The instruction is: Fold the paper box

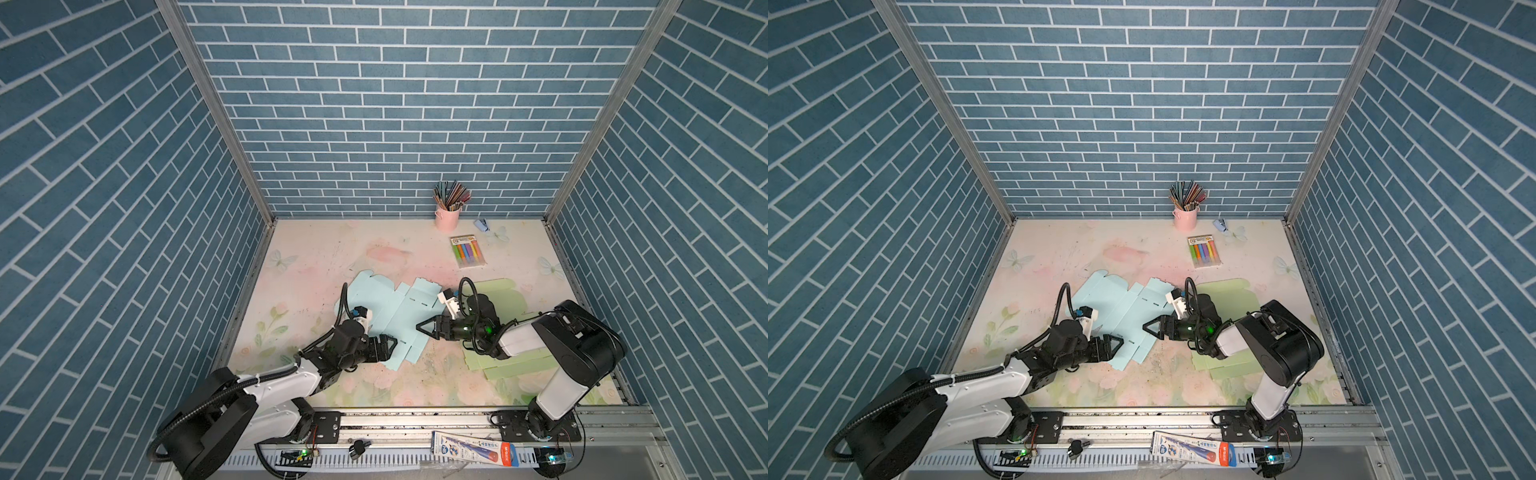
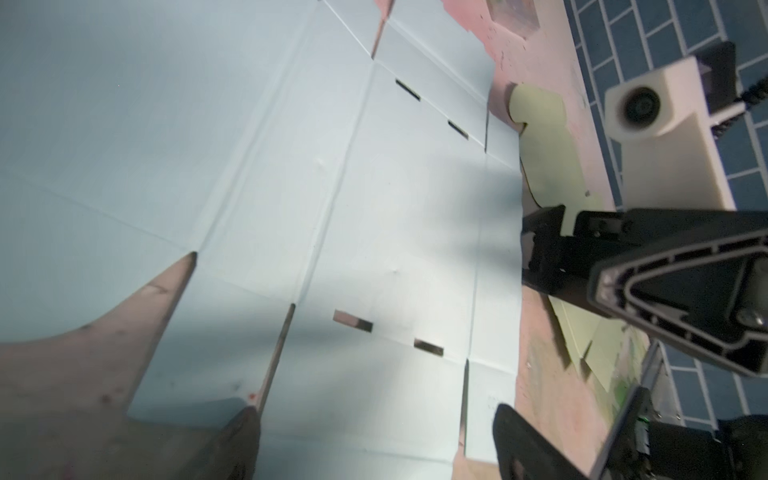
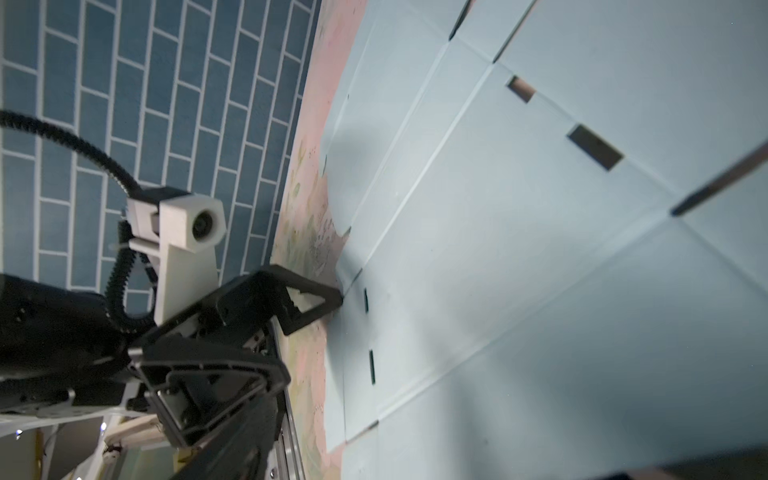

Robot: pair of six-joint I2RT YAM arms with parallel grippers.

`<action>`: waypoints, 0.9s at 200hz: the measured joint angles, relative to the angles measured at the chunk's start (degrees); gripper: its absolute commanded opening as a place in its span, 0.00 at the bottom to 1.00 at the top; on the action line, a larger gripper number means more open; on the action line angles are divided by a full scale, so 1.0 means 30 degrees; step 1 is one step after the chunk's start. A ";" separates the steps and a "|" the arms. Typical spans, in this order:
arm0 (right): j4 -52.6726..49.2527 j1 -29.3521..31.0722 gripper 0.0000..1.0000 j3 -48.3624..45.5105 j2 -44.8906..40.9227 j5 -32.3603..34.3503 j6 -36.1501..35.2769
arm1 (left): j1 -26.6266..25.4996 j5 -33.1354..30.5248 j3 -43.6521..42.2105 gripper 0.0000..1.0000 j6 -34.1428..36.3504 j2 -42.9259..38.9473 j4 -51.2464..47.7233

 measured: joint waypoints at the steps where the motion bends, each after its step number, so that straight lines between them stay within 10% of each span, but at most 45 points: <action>1: -0.0015 -0.0044 0.83 -0.0015 0.0000 0.0000 -0.0022 | -0.0058 -0.0015 0.0015 0.89 -0.0015 0.0029 0.0015; 88: -0.1341 -0.0554 0.36 -0.0124 -0.0036 0.1435 -0.0452 | -0.0998 0.0146 0.1931 0.89 0.0262 -0.0641 -0.2841; 180: -0.5639 -0.0554 0.07 0.0889 -0.1654 0.2193 -0.2135 | 0.0991 -0.0947 0.3235 0.89 0.2295 -0.1996 -0.4670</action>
